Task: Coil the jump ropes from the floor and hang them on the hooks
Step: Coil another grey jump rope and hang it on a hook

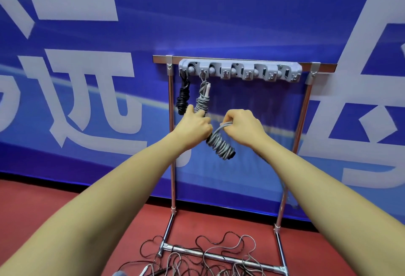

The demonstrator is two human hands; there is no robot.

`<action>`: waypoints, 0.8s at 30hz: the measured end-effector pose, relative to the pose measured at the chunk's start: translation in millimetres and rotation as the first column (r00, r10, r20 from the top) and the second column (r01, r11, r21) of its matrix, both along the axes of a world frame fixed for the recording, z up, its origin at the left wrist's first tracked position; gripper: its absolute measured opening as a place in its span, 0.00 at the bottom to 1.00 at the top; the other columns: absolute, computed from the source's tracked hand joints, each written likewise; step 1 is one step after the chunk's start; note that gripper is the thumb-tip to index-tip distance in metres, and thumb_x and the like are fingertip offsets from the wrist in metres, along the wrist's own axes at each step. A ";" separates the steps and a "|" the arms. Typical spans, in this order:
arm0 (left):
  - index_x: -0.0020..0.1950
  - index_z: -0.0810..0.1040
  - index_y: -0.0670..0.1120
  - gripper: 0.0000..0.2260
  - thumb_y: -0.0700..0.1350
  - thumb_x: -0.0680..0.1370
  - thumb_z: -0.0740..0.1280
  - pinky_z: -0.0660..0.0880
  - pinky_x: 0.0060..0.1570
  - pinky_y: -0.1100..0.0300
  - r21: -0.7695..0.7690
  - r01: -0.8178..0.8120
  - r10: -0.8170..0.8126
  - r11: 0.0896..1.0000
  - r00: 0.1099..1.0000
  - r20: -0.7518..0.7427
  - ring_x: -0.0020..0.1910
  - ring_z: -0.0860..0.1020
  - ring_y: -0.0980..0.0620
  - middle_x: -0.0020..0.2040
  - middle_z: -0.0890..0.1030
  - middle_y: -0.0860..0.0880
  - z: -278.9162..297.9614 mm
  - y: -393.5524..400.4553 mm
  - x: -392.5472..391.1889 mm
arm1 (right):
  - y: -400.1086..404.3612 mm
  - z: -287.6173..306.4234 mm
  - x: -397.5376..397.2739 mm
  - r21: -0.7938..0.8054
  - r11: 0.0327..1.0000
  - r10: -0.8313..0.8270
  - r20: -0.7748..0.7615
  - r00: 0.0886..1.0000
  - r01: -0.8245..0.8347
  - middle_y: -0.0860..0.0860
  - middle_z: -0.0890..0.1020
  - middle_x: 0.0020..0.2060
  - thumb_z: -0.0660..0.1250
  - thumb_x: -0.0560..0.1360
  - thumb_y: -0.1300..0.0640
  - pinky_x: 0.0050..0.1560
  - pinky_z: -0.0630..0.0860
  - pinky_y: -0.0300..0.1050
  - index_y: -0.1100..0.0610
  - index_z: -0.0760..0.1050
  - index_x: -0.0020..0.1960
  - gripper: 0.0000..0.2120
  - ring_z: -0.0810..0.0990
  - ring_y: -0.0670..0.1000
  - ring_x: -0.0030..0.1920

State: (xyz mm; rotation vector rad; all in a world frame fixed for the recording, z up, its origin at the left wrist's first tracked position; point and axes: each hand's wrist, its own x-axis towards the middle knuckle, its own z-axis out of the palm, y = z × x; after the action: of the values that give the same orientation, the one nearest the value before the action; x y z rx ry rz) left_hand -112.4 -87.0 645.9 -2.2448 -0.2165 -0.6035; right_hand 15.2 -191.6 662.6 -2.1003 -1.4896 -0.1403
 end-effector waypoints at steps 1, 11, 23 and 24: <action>0.22 0.66 0.46 0.15 0.30 0.55 0.69 0.60 0.34 0.58 0.026 0.061 -0.061 0.998 0.998 -0.005 0.29 0.57 0.49 0.26 0.56 0.50 -0.1 1.4 -1.2 | -0.4 0.0 0.4 -0.003 1.000 -0.012 -0.014 1.000 0.012 0.51 0.80 0.41 0.65 0.74 0.57 0.39 0.69 0.45 0.53 0.76 0.41 0.04 0.77 0.56 0.45; 0.36 0.70 0.44 0.08 0.42 0.72 0.67 0.67 0.26 0.57 -0.437 0.451 -0.304 0.778 0.879 0.366 0.27 0.69 0.46 0.28 0.71 0.47 3.9 -6.8 2.5 | -0.3 0.4 3.7 -0.024 0.999 -0.051 -0.140 0.989 0.048 0.50 0.69 0.30 0.65 0.75 0.57 0.37 0.66 0.45 0.54 0.65 0.29 0.17 0.65 0.54 0.36; 0.54 0.62 0.40 0.13 0.39 0.75 0.65 0.66 0.31 0.57 -0.921 0.308 0.470 0.240 0.793 0.388 0.42 0.76 0.40 0.48 0.77 0.38 8.3 -16.2 16.2 | -9.7 -7.4 0.8 -0.062 0.997 0.042 0.115 0.992 -0.035 0.50 0.69 0.27 0.63 0.76 0.51 0.32 0.63 0.45 0.55 0.60 0.30 0.20 0.68 0.56 0.35; 0.56 0.63 0.39 0.13 0.39 0.75 0.64 0.67 0.35 0.55 -0.938 0.237 0.499 0.252 0.799 0.336 0.46 0.76 0.37 0.51 0.77 0.37 5.2 -14.3 16.9 | -9.1 -6.1 -1.7 -0.085 0.995 0.069 0.135 0.988 -0.058 0.50 0.70 0.27 0.63 0.76 0.51 0.33 0.64 0.45 0.55 0.60 0.30 0.21 0.68 0.56 0.35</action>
State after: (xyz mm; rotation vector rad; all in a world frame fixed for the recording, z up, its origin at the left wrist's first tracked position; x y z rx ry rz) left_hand -95.5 -101.3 651.1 -3.0329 -1.5288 -1.3436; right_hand 13.5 -200.7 656.5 -2.1410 -1.6672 -0.2088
